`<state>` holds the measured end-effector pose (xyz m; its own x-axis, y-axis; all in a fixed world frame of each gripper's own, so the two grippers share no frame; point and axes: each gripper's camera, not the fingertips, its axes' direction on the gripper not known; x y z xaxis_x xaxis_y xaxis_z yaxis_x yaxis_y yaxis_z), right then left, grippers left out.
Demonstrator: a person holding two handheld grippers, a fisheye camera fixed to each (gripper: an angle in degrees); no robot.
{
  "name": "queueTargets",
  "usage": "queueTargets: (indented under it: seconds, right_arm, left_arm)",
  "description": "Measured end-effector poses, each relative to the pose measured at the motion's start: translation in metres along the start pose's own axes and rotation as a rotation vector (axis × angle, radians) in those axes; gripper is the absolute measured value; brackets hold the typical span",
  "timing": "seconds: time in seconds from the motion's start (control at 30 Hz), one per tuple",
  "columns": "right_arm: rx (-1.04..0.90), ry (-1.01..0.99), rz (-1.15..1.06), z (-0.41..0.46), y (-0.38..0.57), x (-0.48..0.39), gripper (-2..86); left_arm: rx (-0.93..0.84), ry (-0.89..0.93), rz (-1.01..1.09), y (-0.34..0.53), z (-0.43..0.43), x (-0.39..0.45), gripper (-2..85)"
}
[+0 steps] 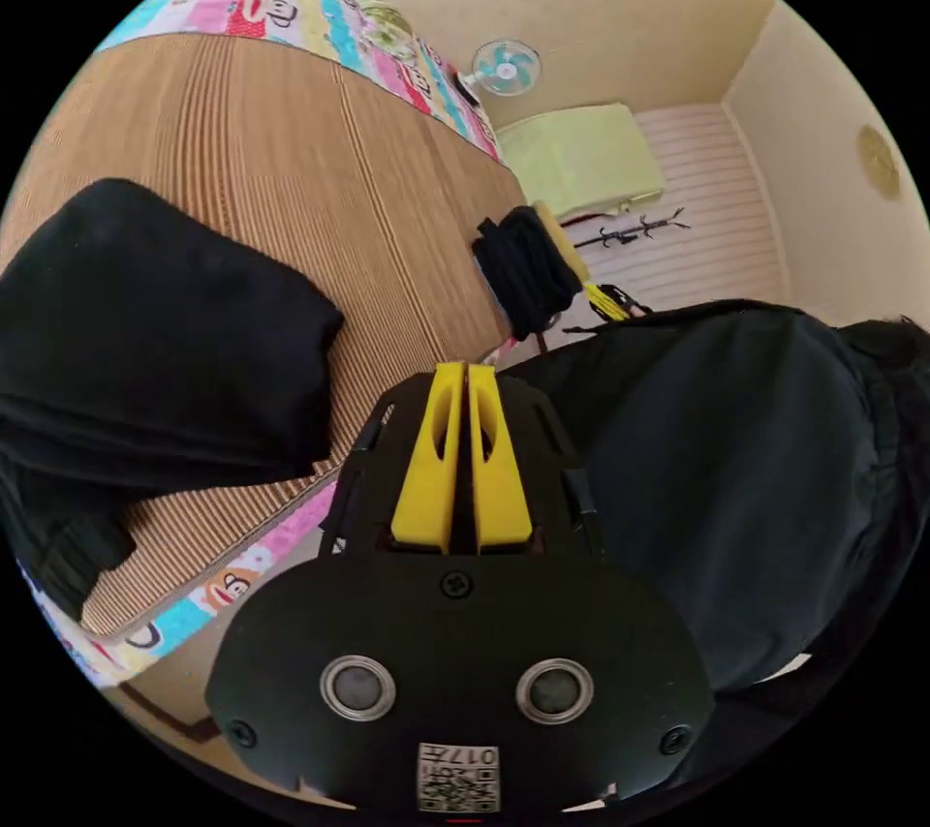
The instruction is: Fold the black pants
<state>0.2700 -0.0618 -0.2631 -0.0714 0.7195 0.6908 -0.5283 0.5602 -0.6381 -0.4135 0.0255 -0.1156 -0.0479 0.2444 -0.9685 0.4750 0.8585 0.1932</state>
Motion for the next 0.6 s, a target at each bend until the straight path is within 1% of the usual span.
queueTargets:
  seconds: [0.03, 0.07, 0.1, 0.13, 0.17, 0.2, 0.27, 0.3, 0.37, 0.43, 0.5, 0.53, 0.6]
  right_arm:
    - [-0.020, 0.009, -0.022, 0.002, 0.000, -0.003, 0.3]
    - [-0.038, 0.027, -0.041, 0.002, -0.001, -0.006, 0.3]
    - [-0.047, 0.036, -0.050, 0.003, -0.001, -0.007, 0.3]
    - [-0.059, 0.056, -0.060, 0.003, -0.001, -0.007, 0.3]
    - [-0.068, 0.073, -0.066, 0.002, -0.001, -0.006, 0.3]
    - [-0.071, 0.077, -0.068, 0.002, -0.001, -0.006, 0.3]
    - [-0.081, 0.080, -0.064, 0.000, -0.001, 0.001, 0.3]
    - [-0.083, 0.079, -0.060, 0.000, -0.002, 0.003, 0.3]
    - [-0.086, 0.076, -0.050, -0.002, -0.003, 0.009, 0.2]
    - [-0.088, 0.068, -0.062, -0.005, -0.005, 0.010, 0.2]
    - [-0.092, 0.057, -0.089, -0.008, -0.007, 0.008, 0.3]
    - [-0.095, 0.053, -0.107, -0.011, -0.009, 0.007, 0.3]
    - [-0.099, 0.043, -0.138, -0.015, -0.010, 0.004, 0.3]
  left_arm:
    - [0.082, 0.016, -0.046, 0.010, -0.016, -0.009, 1.2]
    - [0.273, 0.036, -0.166, 0.035, -0.053, -0.031, 3.0]
    - [0.471, 0.014, -0.333, 0.068, -0.089, -0.055, 5.2]
    - [0.564, -0.016, -0.428, 0.086, -0.107, -0.066, 6.3]
    - [0.721, -0.097, -0.612, 0.123, -0.135, -0.085, 8.7]
    - [0.822, -0.204, -0.785, 0.155, -0.158, -0.100, 11.2]
    - [0.841, -0.347, -0.941, 0.181, -0.179, -0.121, 14.6]
    - [0.798, -0.395, -0.973, 0.185, -0.187, -0.137, 16.1]
    - [0.720, -0.442, -1.025, 0.183, -0.186, -0.161, 15.9]
    - [0.695, -0.400, -1.075, 0.179, -0.172, -0.180, 15.9]
    - [0.700, -0.221, -1.075, 0.171, -0.141, -0.202, 15.2]
    - [0.713, -0.173, -1.081, 0.170, -0.132, -0.206, 14.9]
    - [0.849, -0.108, -1.173, 0.184, -0.108, -0.199, 12.8]
